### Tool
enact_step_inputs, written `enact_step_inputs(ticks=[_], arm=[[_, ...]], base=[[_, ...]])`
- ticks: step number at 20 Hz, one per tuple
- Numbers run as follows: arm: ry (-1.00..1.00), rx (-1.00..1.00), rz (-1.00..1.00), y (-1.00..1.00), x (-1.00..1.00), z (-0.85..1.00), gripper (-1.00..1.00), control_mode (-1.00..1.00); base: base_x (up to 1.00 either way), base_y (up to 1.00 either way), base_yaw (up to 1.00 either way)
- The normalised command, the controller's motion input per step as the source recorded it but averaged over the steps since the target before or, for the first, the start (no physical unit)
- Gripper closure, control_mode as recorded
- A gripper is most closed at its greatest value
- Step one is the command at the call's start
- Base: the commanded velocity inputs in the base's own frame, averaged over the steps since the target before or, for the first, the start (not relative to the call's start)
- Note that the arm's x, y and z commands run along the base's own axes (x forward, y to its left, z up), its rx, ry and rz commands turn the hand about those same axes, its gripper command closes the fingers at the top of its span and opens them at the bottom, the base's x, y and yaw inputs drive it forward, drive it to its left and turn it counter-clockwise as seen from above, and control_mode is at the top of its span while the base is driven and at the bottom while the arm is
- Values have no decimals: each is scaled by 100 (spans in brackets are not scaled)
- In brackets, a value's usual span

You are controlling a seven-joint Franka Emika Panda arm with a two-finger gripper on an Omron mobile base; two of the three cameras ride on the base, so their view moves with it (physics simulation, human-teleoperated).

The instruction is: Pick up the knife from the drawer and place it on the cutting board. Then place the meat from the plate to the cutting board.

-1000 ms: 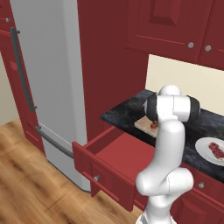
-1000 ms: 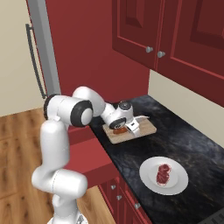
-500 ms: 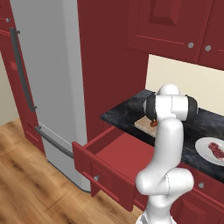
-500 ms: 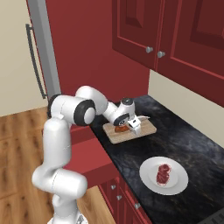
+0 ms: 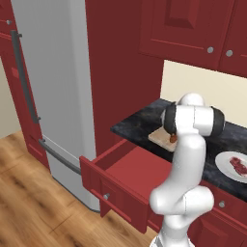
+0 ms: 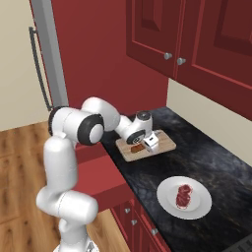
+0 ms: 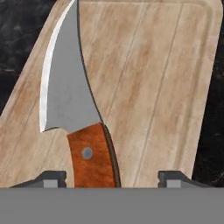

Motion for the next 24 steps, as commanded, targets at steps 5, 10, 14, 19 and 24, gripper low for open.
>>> enact_step_inputs(ticks=[5,10,14,19,24], arm=[[-11,0,0,0,-40,2,-100,-100],[-15,0,0,2,-12,32,-100,-100],[-7,0,0,0,-3,57,-100,-100],[0,0,0,0,-20,42,-100,-100],[7,0,0,-1,-40,42,-100,-100]], base=[[0,0,0],[0,0,0],[0,0,0],[0,0,0],[0,0,0]])
